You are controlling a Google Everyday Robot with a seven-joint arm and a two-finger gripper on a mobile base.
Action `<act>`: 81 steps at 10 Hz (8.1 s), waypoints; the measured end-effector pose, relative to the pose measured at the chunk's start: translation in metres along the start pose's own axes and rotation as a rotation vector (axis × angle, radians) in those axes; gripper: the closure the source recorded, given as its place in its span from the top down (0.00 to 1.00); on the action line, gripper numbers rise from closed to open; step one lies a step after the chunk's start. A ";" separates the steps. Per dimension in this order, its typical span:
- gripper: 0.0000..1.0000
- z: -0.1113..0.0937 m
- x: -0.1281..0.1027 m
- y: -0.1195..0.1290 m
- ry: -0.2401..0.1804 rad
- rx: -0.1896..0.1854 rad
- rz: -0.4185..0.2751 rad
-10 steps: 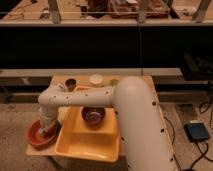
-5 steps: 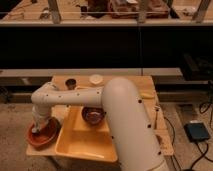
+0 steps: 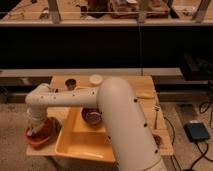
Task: Wipe red bowl with towel
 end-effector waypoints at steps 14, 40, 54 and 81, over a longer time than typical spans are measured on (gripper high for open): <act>0.20 -0.044 0.042 0.039 0.077 0.037 0.116; 0.20 -0.045 0.021 0.038 0.060 0.018 0.114; 0.20 -0.019 0.041 -0.033 0.044 0.071 0.039; 0.20 -0.042 0.025 0.032 0.040 0.023 0.042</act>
